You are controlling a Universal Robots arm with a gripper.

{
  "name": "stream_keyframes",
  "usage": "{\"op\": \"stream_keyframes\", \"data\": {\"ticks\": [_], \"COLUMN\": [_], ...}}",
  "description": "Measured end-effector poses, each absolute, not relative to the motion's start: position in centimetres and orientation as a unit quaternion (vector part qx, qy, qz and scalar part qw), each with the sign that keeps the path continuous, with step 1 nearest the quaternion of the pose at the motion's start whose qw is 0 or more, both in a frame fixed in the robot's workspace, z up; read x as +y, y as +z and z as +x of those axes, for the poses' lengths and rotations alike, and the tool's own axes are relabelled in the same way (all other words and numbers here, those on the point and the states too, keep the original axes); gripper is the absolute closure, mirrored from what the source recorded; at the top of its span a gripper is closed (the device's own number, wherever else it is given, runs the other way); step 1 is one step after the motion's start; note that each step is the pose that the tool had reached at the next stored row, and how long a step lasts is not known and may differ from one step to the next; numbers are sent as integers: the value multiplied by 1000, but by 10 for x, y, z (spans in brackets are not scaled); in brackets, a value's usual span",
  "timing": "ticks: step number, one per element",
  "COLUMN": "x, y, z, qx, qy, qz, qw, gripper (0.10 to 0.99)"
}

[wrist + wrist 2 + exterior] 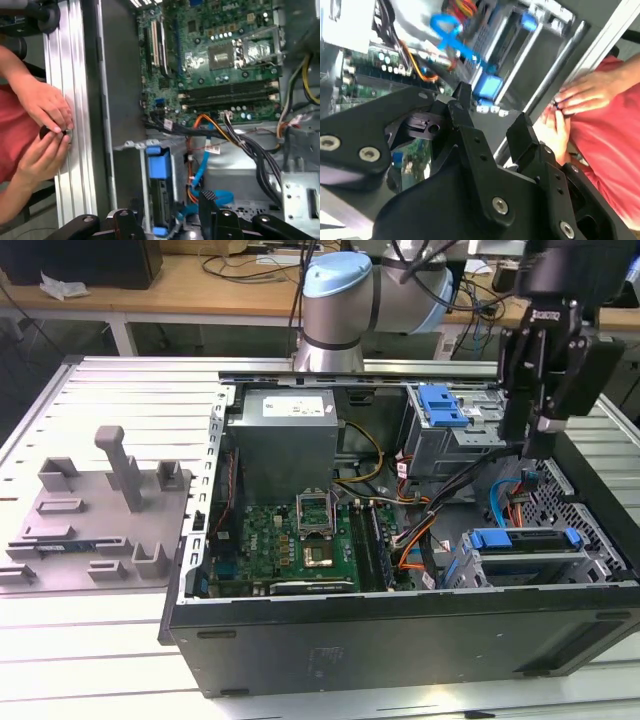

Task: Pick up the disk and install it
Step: 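Insert the first disk wire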

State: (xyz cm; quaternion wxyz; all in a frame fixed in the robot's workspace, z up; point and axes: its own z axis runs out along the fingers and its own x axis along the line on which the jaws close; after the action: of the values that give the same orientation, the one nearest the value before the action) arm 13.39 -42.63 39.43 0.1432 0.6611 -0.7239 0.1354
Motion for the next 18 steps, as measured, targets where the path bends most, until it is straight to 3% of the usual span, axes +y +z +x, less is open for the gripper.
{"op": "stream_keyframes", "data": {"ticks": [8,18], "x": [-419,-416], "y": [381,375], "z": [180,177], "qx": [-724,-746], "qy": [136,149], "qz": [661,631], "qw": [145,156], "gripper": [525,525]}}
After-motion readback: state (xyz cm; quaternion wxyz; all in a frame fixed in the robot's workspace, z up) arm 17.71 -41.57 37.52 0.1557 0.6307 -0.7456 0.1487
